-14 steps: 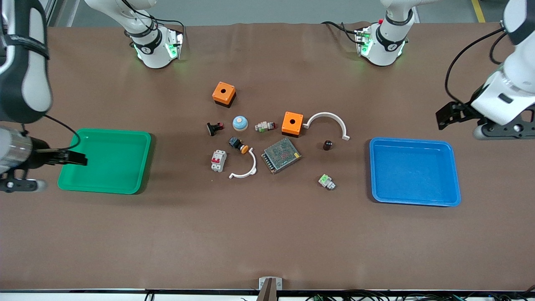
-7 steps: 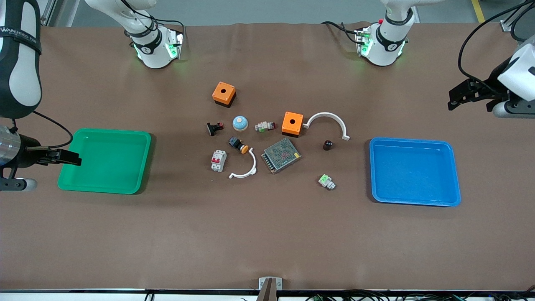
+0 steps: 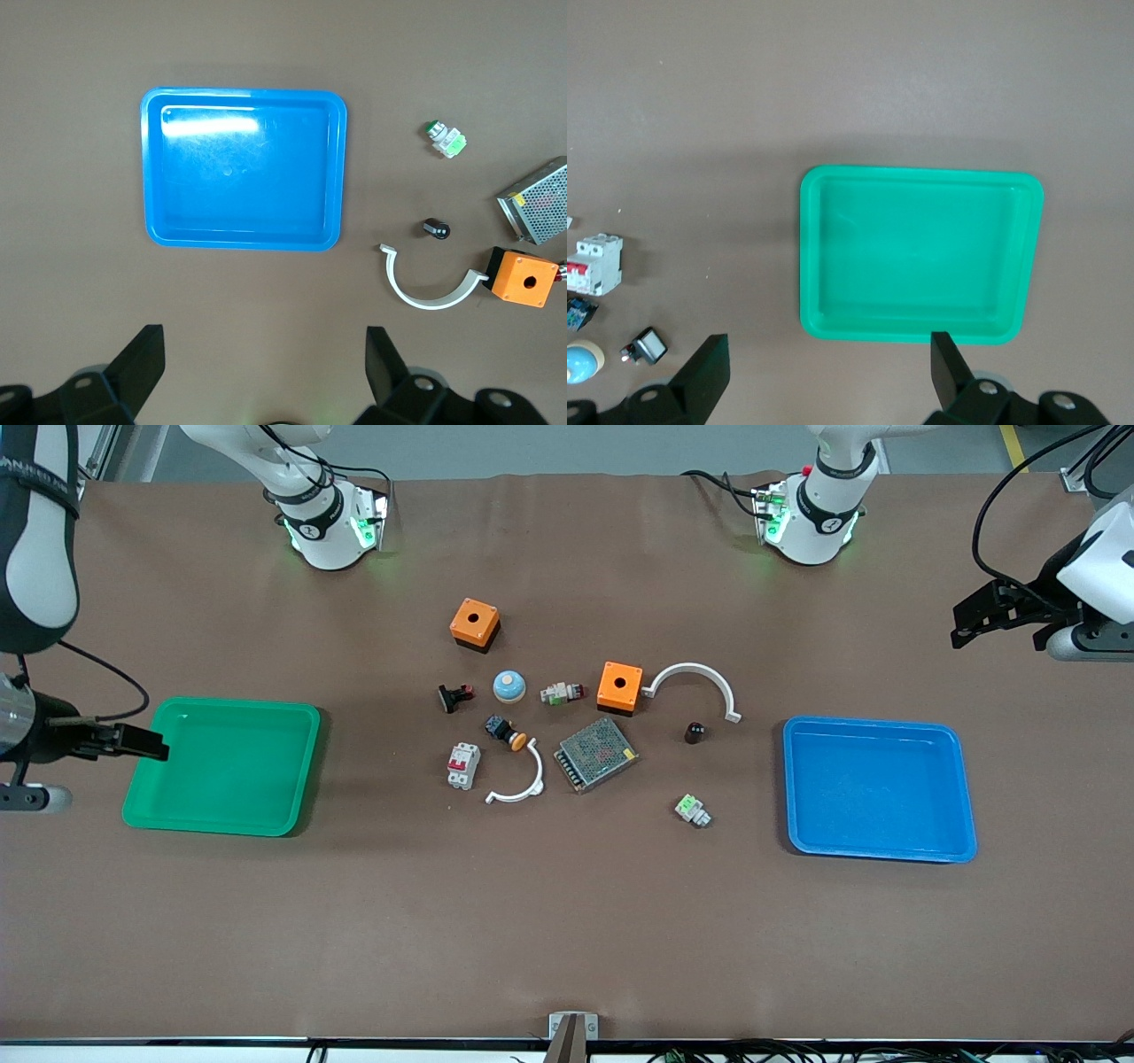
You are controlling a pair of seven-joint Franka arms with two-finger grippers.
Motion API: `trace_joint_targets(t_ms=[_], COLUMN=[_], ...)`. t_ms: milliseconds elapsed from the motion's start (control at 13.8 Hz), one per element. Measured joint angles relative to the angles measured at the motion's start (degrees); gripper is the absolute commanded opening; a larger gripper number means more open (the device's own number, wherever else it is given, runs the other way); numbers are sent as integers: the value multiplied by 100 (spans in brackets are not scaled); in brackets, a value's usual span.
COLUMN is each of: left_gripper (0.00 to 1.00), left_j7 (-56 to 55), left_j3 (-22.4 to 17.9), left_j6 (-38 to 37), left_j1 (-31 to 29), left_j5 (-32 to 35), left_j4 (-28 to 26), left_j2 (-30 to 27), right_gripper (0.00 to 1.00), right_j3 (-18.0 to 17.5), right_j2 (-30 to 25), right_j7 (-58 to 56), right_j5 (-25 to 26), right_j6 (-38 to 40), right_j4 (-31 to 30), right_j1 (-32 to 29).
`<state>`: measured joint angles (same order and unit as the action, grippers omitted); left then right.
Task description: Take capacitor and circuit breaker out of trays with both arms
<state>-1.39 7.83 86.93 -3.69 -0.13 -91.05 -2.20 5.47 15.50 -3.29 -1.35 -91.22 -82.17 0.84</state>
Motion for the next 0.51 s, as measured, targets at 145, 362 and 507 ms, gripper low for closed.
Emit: trace_joint_targets(t_ms=[145,362,507], left_gripper=[100,100,100], left_j7=[-3,-131,-222], left_j3=[-2,0,12], left_j6=[0,-1,-1], left_j1=[-6,-6,-5], left_j5=[0,8,9], left_j4=[0,0,0], left_j2=[-19,-71,-92], right_gripper=[100,100,100], right_j3=[0,-8,-43], right_j2=[-348,-923,-1269], right_j7=[0,-1,-1], right_j5=[0,0,0], right_j6=[-79,-315,-364], right_j4=[-383,-1095,-1451], right_j1=[-2,-14,-13])
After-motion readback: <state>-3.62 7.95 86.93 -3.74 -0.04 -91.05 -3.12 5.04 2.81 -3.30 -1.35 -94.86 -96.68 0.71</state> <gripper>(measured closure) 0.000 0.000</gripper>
